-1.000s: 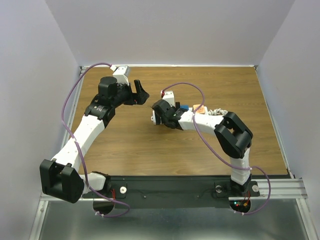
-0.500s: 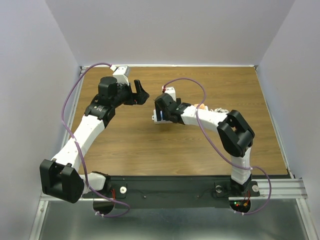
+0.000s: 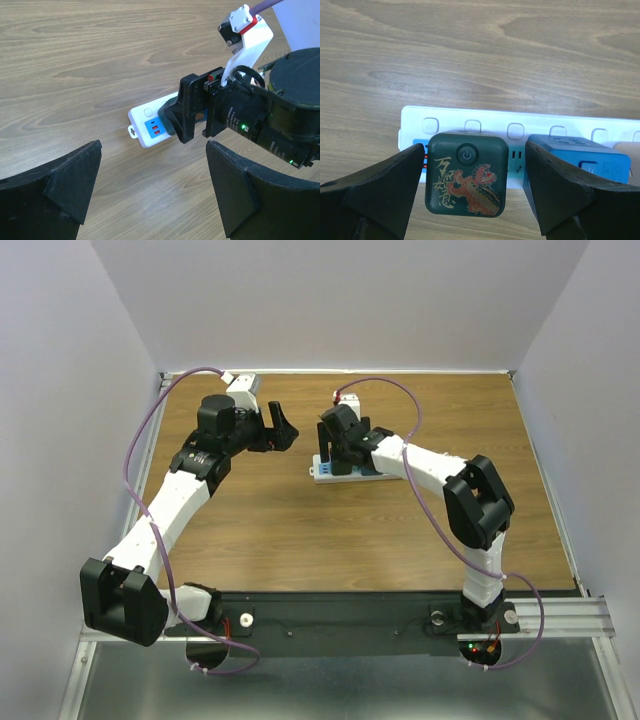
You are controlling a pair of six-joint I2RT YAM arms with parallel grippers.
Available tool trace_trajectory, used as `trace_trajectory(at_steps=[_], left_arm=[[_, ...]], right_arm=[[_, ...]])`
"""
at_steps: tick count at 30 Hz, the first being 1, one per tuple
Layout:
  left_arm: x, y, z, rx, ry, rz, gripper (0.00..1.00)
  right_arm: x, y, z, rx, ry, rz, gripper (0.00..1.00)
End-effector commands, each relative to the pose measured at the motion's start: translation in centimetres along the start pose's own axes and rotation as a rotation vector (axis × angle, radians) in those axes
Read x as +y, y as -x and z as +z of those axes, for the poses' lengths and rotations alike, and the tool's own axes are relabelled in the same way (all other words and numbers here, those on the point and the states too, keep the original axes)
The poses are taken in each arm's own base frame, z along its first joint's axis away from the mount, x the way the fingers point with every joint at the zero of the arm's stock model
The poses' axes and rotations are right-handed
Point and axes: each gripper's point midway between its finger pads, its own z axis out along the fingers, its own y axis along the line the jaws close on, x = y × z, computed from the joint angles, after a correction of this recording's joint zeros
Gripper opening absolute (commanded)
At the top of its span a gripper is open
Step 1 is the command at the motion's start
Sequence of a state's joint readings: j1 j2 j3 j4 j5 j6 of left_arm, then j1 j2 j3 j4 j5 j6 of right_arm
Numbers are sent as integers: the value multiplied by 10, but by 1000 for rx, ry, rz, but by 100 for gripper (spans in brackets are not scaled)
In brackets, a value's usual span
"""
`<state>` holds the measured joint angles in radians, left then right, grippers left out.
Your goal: Insert the plug
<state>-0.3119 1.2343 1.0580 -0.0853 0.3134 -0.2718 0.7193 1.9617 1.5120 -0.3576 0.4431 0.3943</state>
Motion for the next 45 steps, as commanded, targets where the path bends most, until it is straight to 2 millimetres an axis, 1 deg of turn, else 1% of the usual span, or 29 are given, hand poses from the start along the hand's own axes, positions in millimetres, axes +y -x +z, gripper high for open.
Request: trace_trajectory(at_steps=[1, 3, 7, 12, 13, 15, 18, 20, 21, 23, 24, 25, 30, 31, 35, 37, 38, 39, 41, 45], left_arm=[[-6, 15, -4, -60, -24, 12, 96], [-6, 15, -4, -59, -27, 11, 96], [-6, 15, -5, -61, -26, 13, 96], [-7, 15, -4, -58, -33, 10, 96], [-7, 14, -3, -56, -34, 8, 96], [-7, 14, -2, -55, -34, 6, 96], [-7, 14, -2, -56, -36, 5, 96], [-7, 14, -2, -54, -37, 3, 96], [-7, 14, -2, -56, -36, 5, 96], [-7, 14, -2, -56, -36, 5, 96], [-7, 14, -1, -53, -35, 4, 96], [-7, 14, -1, -53, -35, 4, 96], [-8, 15, -1, -55, -37, 6, 96], [-8, 15, -2, -57, -37, 7, 96], [-7, 16, -2, -58, -35, 7, 96], [-7, 15, -2, -57, -33, 6, 96], [-7, 15, -2, -57, -31, 6, 96], [-6, 15, -1, -57, -29, 3, 96], [-7, 15, -1, -56, -31, 4, 96], [-6, 15, -1, -55, -29, 5, 96]], right_arm=[[4, 27, -9, -34, 26, -3, 86], [5, 25, -8, -22, 27, -9, 86], [6, 11, -6, 21, 39, -14, 80], [1, -2, -10, 61, 40, -19, 79], [1, -7, -10, 71, 40, -21, 77], [-1, -7, -12, 71, 39, -17, 74], [-2, -7, -13, 72, 35, -20, 68], [-1, -5, -14, 72, 42, -22, 61], [-1, -7, -13, 78, 45, -25, 54], [0, -8, -13, 84, 47, -30, 45], [-1, -10, -13, 88, 47, -31, 39], [0, -12, -12, 93, 48, -34, 27], [-7, -29, -10, 127, 29, -42, 5], [-9, -36, -9, 143, 23, -47, 1], [-14, -52, -10, 169, 9, -51, 1], [-13, -59, -14, 170, 1, -65, 0], [-16, -66, -15, 174, -22, -76, 0], [-15, -70, -16, 178, -25, -83, 0], [-18, -80, -14, 191, -44, -90, 0], [-17, -96, -12, 215, -49, -107, 0]])
